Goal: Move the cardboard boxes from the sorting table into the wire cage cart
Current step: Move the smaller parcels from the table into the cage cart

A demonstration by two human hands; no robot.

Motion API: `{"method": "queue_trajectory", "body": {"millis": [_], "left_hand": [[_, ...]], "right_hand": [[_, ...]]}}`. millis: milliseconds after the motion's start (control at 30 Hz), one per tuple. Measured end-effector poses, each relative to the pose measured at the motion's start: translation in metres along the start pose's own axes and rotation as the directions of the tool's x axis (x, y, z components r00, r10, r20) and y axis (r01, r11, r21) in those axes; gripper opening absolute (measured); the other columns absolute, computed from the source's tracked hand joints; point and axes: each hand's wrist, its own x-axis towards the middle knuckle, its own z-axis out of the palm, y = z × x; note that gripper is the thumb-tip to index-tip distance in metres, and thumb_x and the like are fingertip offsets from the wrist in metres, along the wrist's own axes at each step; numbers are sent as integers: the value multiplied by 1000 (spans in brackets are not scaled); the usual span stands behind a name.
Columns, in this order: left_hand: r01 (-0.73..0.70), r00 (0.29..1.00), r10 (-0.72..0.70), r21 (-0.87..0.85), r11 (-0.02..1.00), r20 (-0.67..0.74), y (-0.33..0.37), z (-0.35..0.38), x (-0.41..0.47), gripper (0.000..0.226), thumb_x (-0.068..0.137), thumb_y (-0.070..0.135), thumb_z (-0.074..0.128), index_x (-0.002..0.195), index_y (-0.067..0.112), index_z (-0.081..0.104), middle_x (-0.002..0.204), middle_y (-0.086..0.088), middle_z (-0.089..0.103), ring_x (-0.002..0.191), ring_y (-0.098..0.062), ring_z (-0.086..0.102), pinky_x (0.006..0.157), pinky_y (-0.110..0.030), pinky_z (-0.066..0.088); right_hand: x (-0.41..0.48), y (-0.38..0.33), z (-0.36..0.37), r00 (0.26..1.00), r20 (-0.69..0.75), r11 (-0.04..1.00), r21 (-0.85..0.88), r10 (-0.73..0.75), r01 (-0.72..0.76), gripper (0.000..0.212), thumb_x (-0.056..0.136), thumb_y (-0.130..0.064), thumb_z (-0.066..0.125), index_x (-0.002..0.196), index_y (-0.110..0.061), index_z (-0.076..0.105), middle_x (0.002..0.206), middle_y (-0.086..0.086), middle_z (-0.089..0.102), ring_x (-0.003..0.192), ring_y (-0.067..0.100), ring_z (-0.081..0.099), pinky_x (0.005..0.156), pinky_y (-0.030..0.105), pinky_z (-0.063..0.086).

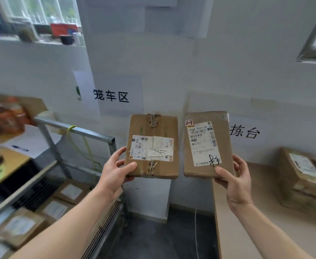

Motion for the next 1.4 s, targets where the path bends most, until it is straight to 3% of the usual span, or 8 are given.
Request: {"method": "queue_trajectory", "body": {"millis": [133, 300, 467, 833, 1067, 1167, 1300, 1400], "left_hand": [[-25, 996, 23, -24, 999, -84, 3, -29, -16, 53, 87, 1, 72, 120, 40, 60, 110, -14, 72, 97, -31, 73, 83, -56, 59], [-48, 985, 39, -51, 998, -166, 4, -65, -38, 52, 89, 0, 69, 122, 38, 56, 104, -13, 75, 93, -31, 74, 75, -48, 62], [-65, 970, 45, -77, 995, -241, 3, -109, -55, 54, 89, 1, 69, 128, 34, 53, 108, -14, 73, 97, -32, 73, 82, -52, 60], [-82, 923, 17, -152, 985, -385, -7, -220, -63, 60, 89, 0, 67, 139, 28, 48, 115, -19, 68, 93, -30, 73, 65, -36, 61], [-56, 882, -3, -112, 992, -472, -9, -309, -49, 60, 92, 2, 65, 142, 29, 46, 112, -14, 72, 100, -34, 71, 87, -59, 56], [-57, 861, -13, -123, 991, -508, -11, -349, -47, 56, 91, 3, 66, 134, 36, 51, 104, -7, 75, 92, -26, 74, 71, -43, 61], [-32, 831, -50, -139, 990, -554, -19, -396, -49, 56, 91, 4, 67, 136, 34, 51, 114, -14, 70, 96, -33, 73, 76, -49, 60], [-16, 806, -84, -164, 986, -586, -30, -419, -55, 57, 91, 4, 67, 135, 37, 51, 112, -11, 72, 94, -31, 73, 70, -43, 59]], "right_hand": [[-1, 11, 28, 995, 97, 1000, -11, 13, -12, 58, 77, -4, 80, 121, -35, 58, 126, 6, 66, 107, 28, 70, 81, 48, 61], [-8, 22, 70, 978, 203, 999, -19, 48, -45, 61, 69, -18, 85, 121, -35, 58, 125, 3, 66, 99, 21, 72, 63, 32, 59], [-22, 32, 119, 953, 283, 994, -56, 105, -93, 77, 53, -43, 87, 123, -36, 55, 123, -1, 67, 104, 21, 71, 69, 34, 59], [-42, 66, 238, 878, 446, 983, -134, 173, -125, 70, 59, -40, 82, 124, -39, 56, 122, -4, 67, 102, 22, 71, 72, 34, 56], [-56, 102, 331, 838, 513, 979, -169, 186, -113, 66, 66, -29, 79, 127, -33, 54, 125, 3, 65, 103, 24, 70, 67, 29, 57], [-65, 119, 371, 815, 539, 974, -183, 215, -136, 73, 63, -29, 82, 130, -28, 53, 125, 8, 63, 99, 22, 71, 63, 26, 57], [-82, 142, 414, 786, 561, 960, -234, 261, -152, 82, 52, -42, 85, 127, -30, 55, 124, 8, 64, 97, 24, 71, 62, 27, 57], [-92, 160, 438, 757, 583, 946, -286, 297, -151, 85, 50, -46, 87, 128, -31, 54, 126, 6, 62, 106, 28, 68, 68, 31, 59]]}}
